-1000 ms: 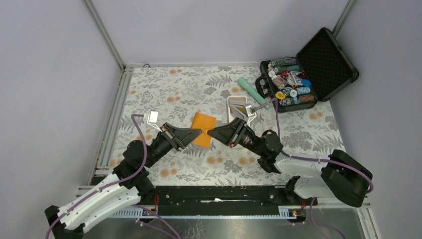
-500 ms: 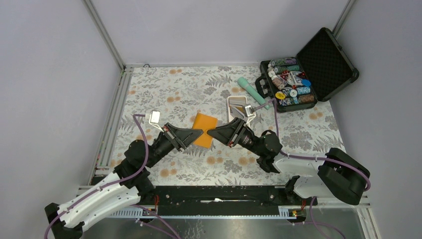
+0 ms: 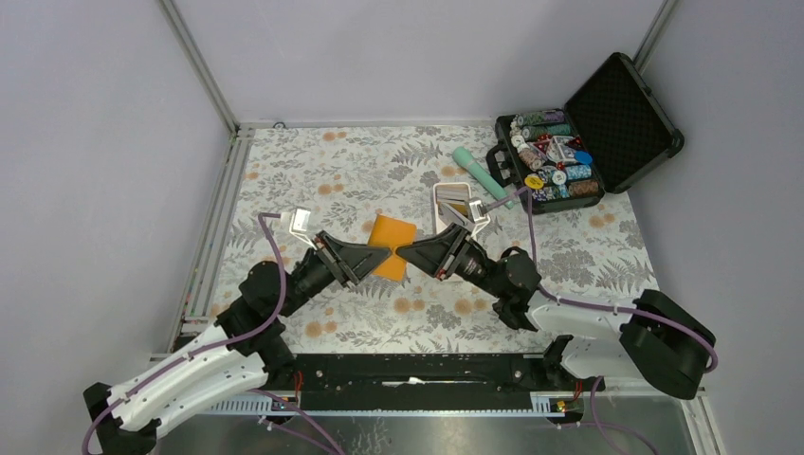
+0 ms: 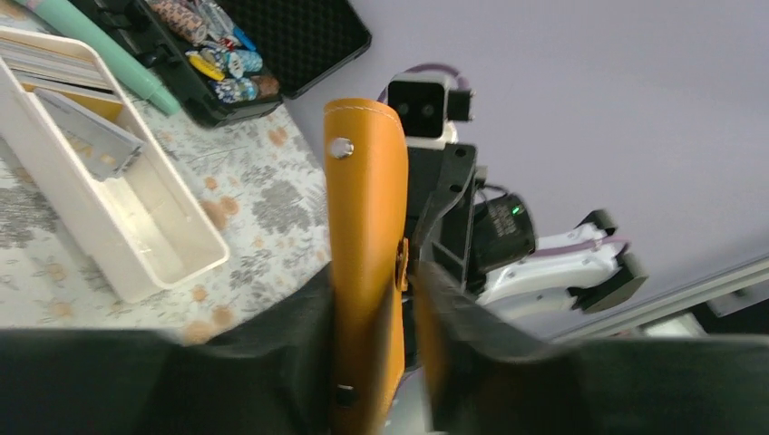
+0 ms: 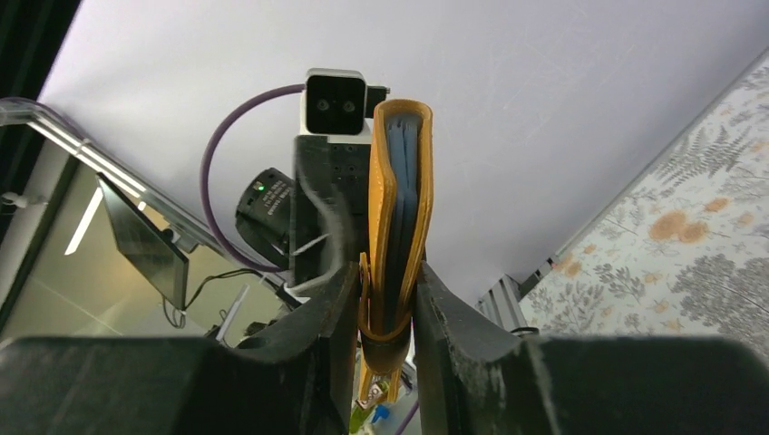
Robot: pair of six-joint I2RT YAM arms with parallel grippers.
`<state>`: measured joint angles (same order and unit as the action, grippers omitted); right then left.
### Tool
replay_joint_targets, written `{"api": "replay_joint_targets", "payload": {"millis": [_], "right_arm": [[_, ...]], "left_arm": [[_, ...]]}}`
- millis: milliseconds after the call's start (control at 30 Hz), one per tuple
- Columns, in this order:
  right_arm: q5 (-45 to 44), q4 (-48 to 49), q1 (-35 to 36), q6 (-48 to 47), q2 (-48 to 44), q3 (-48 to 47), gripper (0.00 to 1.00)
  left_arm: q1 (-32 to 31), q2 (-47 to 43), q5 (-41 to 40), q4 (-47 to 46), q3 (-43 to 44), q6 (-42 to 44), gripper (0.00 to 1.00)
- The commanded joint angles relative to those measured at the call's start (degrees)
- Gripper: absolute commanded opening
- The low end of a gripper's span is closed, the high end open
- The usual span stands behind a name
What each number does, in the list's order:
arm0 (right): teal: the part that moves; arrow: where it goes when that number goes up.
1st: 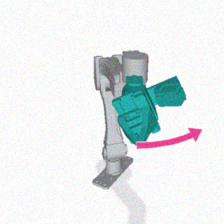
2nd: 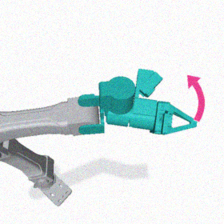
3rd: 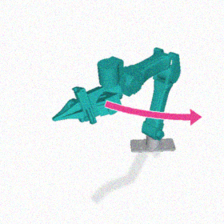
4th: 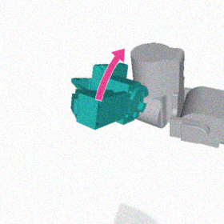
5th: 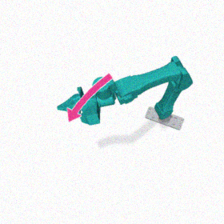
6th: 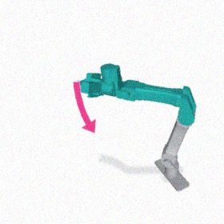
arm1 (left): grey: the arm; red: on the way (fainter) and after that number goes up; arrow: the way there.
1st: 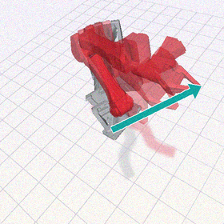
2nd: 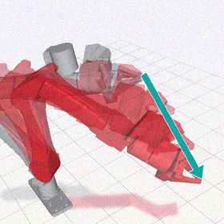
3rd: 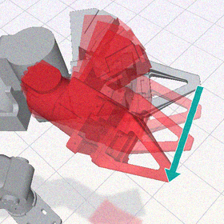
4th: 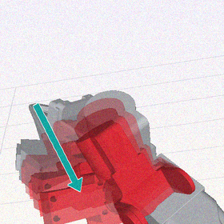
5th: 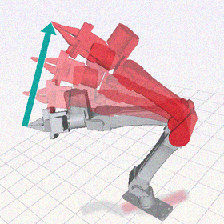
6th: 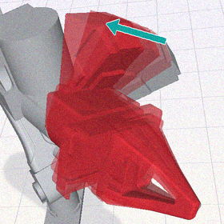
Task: Put the credit cards into the card holder
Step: Close the card holder at the center of the board.
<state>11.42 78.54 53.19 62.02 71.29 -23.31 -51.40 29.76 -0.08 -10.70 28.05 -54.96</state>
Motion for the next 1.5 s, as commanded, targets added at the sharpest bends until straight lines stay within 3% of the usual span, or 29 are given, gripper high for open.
{"api": "replay_joint_targets", "payload": {"millis": [0,67,200,500,667,767,867,1067,1100,1233,1367,1467], "right_arm": [[-1.6,-10.6,-0.7,-4.4,-4.0,-3.1,0.0],[0.4,-12.8,-2.2,-4.3,-5.1,-3.7,0.0],[5.1,-16.3,-5.3,-3.5,-6.5,-5.0,0.0],[26.0,-23.1,-13.5,-0.9,-6.1,-9.8,0.0],[35.7,-23.4,-13.8,1.2,-4.2,-12.6,0.0],[38.6,-19.9,-13.8,4.1,-3.0,-12.3,0.0],[40.8,-17.3,-13.8,6.4,-1.3,-12.6,0.0],[42.0,-15.2,-13.8,8.8,0.4,-13.5,0.0],[41.7,-15.6,-13.7,8.8,0.2,-13.5,0.06],[38.2,-16.3,-14.0,9.0,-2.1,-12.5,0.52],[31.9,-18.8,-15.1,8.7,-5.9,-10.7,0.63],[27.3,-24.7,-15.3,5.8,-8.3,-10.7,0.65]], "left_arm": [[-1.1,-0.4,3.2,4.4,4.7,3.5,0.48],[-0.9,-0.8,2.7,7.7,5.5,4.1,0.71],[0.2,-0.7,4.4,11.3,6.9,4.9,0.96],[12.7,0.6,18.7,14.7,7.3,3.6,0.99],[13.7,4.5,27.8,12.6,9.2,3.3,0.98],[13.7,5.0,30.3,10.9,9.2,2.7,0.88],[13.7,4.8,30.1,11.0,9.1,2.1,0.65],[13.5,5.4,31.6,2.9,5.4,-4.0,0.1],[13.5,5.4,31.4,2.5,5.2,-4.6,0.02],[13.4,2.9,26.1,3.1,5.4,-8.8,0.0],[13.4,-0.4,19.5,3.2,4.3,-15.5,0.0],[13.4,-1.6,16.8,2.6,2.2,-19.2,0.0]]}}
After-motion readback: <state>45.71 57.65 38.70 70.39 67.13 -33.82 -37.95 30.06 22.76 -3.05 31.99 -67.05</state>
